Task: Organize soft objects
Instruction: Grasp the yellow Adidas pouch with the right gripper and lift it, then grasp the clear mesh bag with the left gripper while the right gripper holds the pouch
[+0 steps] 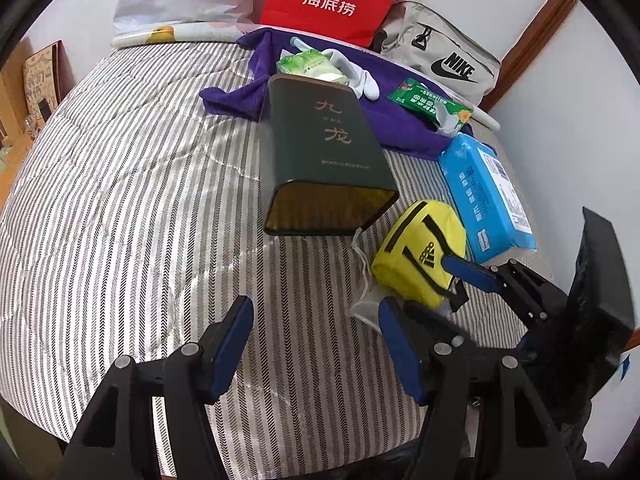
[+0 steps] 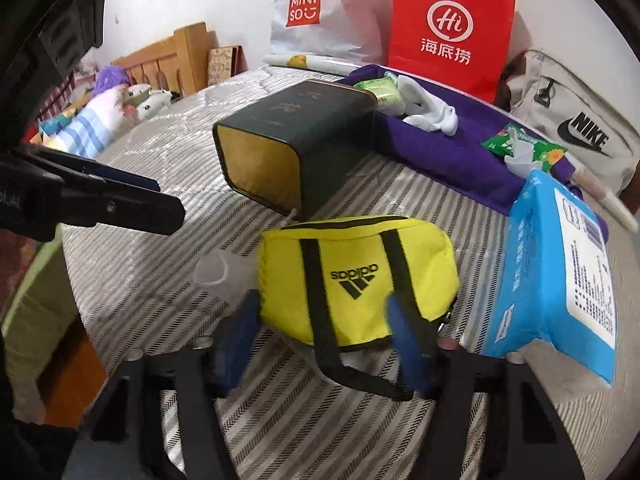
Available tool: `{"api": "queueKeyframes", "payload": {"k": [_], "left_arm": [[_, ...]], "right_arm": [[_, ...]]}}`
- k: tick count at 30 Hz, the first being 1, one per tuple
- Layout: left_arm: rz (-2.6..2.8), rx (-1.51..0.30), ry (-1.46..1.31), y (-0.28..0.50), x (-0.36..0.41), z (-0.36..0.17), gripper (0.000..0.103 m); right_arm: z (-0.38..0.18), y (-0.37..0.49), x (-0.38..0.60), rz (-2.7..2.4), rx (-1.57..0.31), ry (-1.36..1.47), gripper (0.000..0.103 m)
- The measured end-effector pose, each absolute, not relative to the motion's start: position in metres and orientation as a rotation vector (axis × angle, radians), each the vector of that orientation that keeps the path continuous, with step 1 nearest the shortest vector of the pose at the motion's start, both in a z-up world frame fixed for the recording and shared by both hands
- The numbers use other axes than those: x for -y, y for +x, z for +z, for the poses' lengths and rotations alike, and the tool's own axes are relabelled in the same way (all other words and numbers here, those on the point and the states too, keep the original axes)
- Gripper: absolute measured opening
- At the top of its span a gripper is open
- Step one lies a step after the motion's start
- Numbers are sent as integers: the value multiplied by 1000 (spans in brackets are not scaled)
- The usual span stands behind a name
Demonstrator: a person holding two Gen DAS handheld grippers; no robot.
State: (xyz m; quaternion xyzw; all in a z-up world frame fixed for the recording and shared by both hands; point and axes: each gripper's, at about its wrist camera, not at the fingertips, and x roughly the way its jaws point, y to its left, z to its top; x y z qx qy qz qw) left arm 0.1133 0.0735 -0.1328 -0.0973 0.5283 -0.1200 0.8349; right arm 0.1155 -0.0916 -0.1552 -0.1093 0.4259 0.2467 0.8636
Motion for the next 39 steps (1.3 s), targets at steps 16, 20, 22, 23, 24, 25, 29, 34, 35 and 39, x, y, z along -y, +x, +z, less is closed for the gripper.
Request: {"api": "queueKeyframes", "payload": {"k": [16,20,22,23,24,25,29,34,35,39], "left_arm": [[-280,-1126,-196,110,-63,-134,63],[-304,-1115,-200,108,-57,-131,63],[-323,-1107,-196,107,-52,-130,63],[-338,-1099,-195,106,-48,-128,63],[-347,-1095,-195,105,-47,-127,63],[-361,-1090,-196,105,-44,-126,63],[-421,-1061,-217,106,-34,-119,63],[-475,-1069,-210,114,-14,-123,63],[-499,-1077,-211,116,-8,-126,63],[-526,-1089,-183,120,9,-134,63]], "right_arm": [[-101,94,130,544,-813,-53,12],[-90,84,148,540,-810,1,12],[-85,75,157,541,-802,23,12],[-84,72,160,536,-796,29,12],[-82,67,165,528,-790,37,12],[-81,63,168,526,-788,43,12],[-83,54,180,525,-801,83,12],[-91,51,187,504,-817,102,12],[-93,50,188,500,-822,107,12],[-96,47,197,494,-825,130,12]]}}
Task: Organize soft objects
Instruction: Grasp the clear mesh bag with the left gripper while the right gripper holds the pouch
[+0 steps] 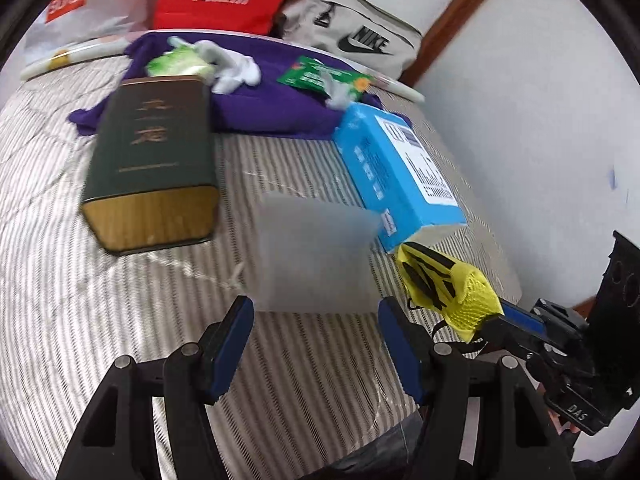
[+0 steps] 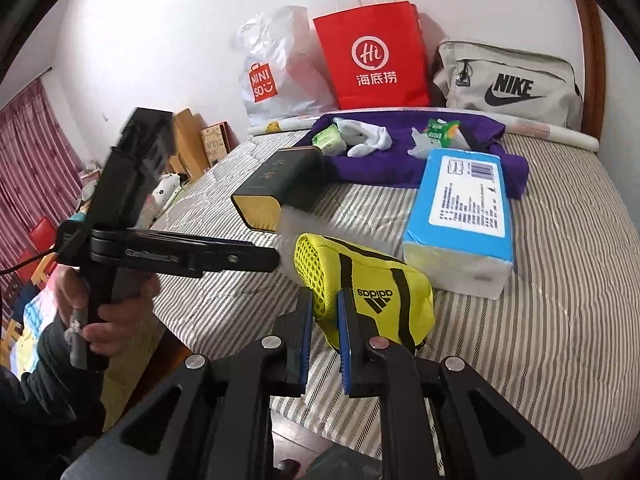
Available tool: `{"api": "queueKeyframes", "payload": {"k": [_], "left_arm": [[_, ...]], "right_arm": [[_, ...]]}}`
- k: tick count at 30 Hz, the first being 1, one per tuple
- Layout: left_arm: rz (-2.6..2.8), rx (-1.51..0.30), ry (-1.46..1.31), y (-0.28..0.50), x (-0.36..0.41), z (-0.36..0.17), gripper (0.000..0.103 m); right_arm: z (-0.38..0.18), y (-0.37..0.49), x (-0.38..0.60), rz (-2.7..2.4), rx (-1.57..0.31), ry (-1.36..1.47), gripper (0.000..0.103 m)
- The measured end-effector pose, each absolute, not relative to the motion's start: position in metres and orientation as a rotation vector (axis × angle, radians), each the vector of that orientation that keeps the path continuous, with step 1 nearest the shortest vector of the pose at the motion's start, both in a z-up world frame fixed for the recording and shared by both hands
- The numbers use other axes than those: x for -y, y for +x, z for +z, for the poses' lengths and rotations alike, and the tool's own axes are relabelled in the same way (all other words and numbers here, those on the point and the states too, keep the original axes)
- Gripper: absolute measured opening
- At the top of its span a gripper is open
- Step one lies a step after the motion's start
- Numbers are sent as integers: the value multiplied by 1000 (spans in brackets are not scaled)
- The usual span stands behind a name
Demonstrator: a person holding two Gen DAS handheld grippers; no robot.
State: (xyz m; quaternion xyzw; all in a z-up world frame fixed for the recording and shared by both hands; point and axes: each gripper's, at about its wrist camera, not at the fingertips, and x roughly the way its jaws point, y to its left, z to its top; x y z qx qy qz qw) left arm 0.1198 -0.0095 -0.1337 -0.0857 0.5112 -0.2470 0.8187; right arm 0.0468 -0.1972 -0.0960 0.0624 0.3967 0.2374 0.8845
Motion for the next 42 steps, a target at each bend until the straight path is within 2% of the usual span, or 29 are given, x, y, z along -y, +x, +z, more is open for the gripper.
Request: {"api": "queueKeyframes", "payload": {"k": [16,17,19,22,27,29,30,31,32,34,37,42], "left_arm": [[-441,-1082,-47,146,50,-157,63],[-434,-1089,-42,148,52,-160,64],[-439,-1067,-13,147,59,-161,74],[-435,-1071,38,147,70,-162,84],[-391,-1051,72,150,79,-163,83],[-362,-1035,81,151,80,-163,74],[-327,-1017,113,150,80,-163,58],[-314,-1010,129,150,80,-162,48],[-315,-1007,133,150,78,-162,45],[-319,-1008,108,150,67,-160,19],[-359,-1037,24,149,49,-159,8],[-412,-1053,-18,138,46,-160,9]], "right_arm": [[-90,41,232,409,-805,139,12],[-91,41,235,403,-806,142,12],[-94,43,241,389,-812,151,12],[-96,45,248,378,-817,167,12],[-99,49,254,378,-816,179,12],[-101,50,255,378,-818,186,12],[-101,49,255,381,-818,189,12],[-101,48,255,381,-817,190,12],[-101,48,255,381,-817,191,12],[-101,48,255,382,-816,192,12],[-101,48,254,381,-815,198,12],[-101,47,251,385,-817,188,12]]}}
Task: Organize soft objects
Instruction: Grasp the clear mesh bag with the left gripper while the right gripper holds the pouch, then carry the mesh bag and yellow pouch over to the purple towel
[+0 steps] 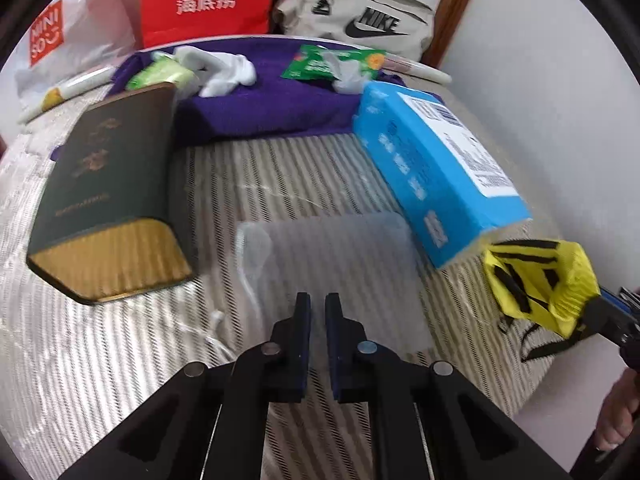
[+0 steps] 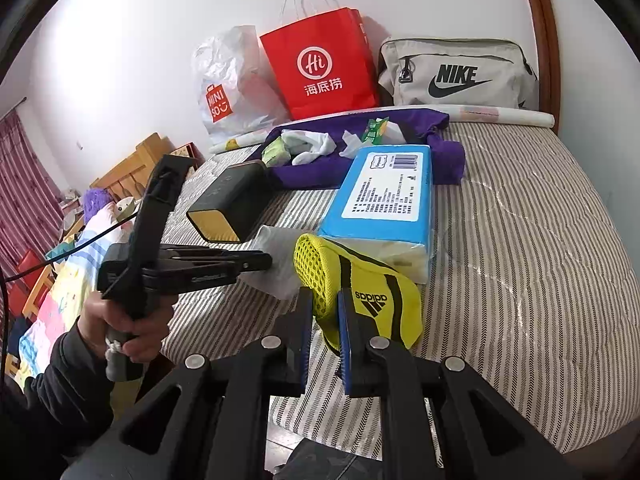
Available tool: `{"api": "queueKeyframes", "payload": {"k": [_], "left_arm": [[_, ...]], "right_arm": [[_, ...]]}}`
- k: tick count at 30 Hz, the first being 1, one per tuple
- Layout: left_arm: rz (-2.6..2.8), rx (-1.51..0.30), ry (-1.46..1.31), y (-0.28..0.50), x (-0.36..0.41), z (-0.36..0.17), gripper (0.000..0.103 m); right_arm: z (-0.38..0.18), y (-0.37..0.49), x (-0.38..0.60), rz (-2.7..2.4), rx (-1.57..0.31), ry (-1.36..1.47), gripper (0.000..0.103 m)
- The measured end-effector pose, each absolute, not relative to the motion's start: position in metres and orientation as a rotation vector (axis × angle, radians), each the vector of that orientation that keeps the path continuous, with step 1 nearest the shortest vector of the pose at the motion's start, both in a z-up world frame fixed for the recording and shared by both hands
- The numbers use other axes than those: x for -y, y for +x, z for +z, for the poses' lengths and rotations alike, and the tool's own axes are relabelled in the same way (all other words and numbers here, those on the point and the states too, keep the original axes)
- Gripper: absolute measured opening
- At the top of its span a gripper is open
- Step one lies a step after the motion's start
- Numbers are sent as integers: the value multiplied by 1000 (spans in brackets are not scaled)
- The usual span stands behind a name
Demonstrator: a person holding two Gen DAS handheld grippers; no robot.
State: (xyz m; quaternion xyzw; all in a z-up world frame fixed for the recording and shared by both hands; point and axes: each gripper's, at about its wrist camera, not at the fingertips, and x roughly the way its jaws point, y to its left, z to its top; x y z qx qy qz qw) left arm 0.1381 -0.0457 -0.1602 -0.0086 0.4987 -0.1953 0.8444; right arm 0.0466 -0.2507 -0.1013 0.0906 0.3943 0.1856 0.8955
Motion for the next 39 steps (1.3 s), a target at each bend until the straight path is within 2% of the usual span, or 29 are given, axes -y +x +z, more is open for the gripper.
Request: {"api": "queueKeyframes", "payload": {"k": [2,3,4,5,6,14,16,20,22,23,24,25,28,39], "left_arm": [[-427,-1054,-29,137,52,-161,21],[-459,-1053,-41,137,57,-160,40],[-487,-1058,-59,137,60,-160,62],[-518,-1067,-78,138,66,-160,71],[-509,-1069,-69,139,71,-160,75],[-416,-1019,97,136,97,-162,78],[-379,-1008,148,136,102,-164,75],[-312,-976,195,137,101,-164,57],[-302,-975,177,137,90,-161,36],[-300,-978,164,139,84,-160,30],[-293,-982,147,140,75,-159,16],[-286,-986,134,141,68,-159,7],[-324,-1011,49,142,49,-161,4],[-318,-1016,4,105,7,-157,4]], "right_arm": [[-101,47,251,385,-820,190,12],[-101,47,250,384,-820,187,12],[-101,47,250,381,-819,183,12],[-101,46,250,379,-818,180,12],[-102,45,251,375,-817,178,12],[-94,34,264,353,-796,178,12],[-92,33,268,350,-790,184,12],[-89,33,270,349,-782,183,12],[-90,34,271,351,-782,185,12],[-91,35,271,352,-784,188,12],[-92,36,270,354,-786,189,12],[-94,37,269,356,-790,190,12],[-98,42,265,368,-801,189,12],[-103,54,247,396,-822,170,12]]}}
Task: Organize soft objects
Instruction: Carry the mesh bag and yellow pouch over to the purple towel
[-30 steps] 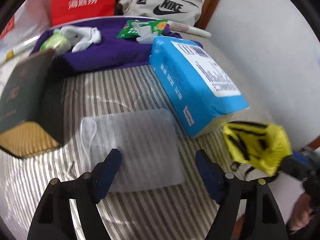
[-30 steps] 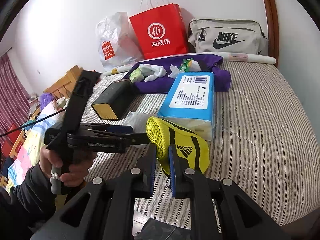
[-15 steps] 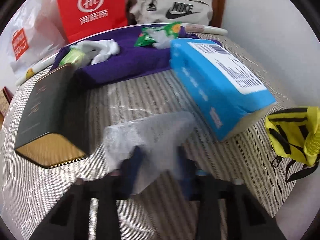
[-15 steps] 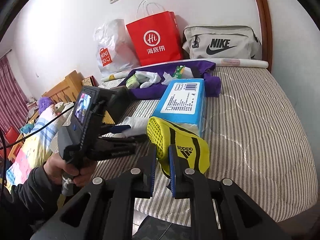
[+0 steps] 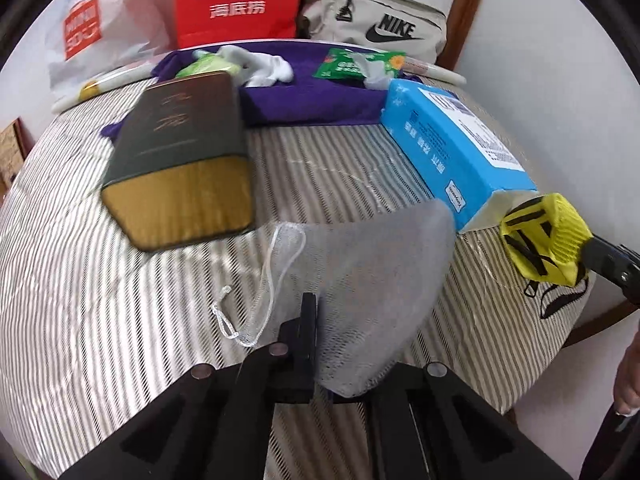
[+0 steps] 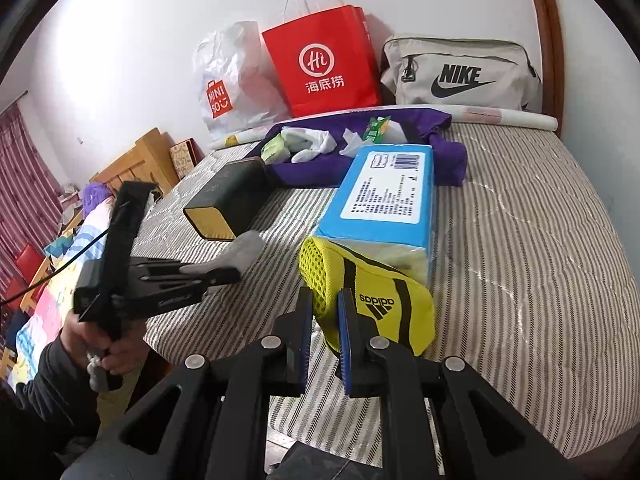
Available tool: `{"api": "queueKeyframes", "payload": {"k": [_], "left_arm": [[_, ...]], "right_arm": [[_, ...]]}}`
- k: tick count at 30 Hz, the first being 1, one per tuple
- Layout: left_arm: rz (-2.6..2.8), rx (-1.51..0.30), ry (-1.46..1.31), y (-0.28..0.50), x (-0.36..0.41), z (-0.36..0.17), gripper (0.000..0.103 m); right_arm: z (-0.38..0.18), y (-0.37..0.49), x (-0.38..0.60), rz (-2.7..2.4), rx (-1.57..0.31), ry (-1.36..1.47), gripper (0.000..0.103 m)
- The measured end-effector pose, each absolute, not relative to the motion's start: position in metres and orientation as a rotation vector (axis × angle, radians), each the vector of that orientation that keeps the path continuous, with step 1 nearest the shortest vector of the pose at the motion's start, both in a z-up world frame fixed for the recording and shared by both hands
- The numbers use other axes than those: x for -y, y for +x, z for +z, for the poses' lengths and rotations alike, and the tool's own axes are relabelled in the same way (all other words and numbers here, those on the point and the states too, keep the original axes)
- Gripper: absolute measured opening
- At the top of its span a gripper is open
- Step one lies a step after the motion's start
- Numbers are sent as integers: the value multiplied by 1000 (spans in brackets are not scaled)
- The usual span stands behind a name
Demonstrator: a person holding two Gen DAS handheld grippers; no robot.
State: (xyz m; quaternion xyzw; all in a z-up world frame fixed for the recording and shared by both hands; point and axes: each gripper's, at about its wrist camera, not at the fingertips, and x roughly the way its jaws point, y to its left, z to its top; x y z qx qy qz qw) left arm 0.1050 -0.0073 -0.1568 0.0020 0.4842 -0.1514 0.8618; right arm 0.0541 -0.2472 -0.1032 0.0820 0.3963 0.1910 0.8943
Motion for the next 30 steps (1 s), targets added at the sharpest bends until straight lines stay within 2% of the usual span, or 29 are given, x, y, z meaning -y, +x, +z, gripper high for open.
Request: {"api": "queueKeyframes", "payload": {"k": [12,30], "left_arm": [[-287,-958,-71,82,-35,-132,4],[-315,-896,-117,82,-51,-92,3]], "right_arm": [[-88,58,230,428,-808,144,12],[-71,60,220,458,-794,121,12]]}}
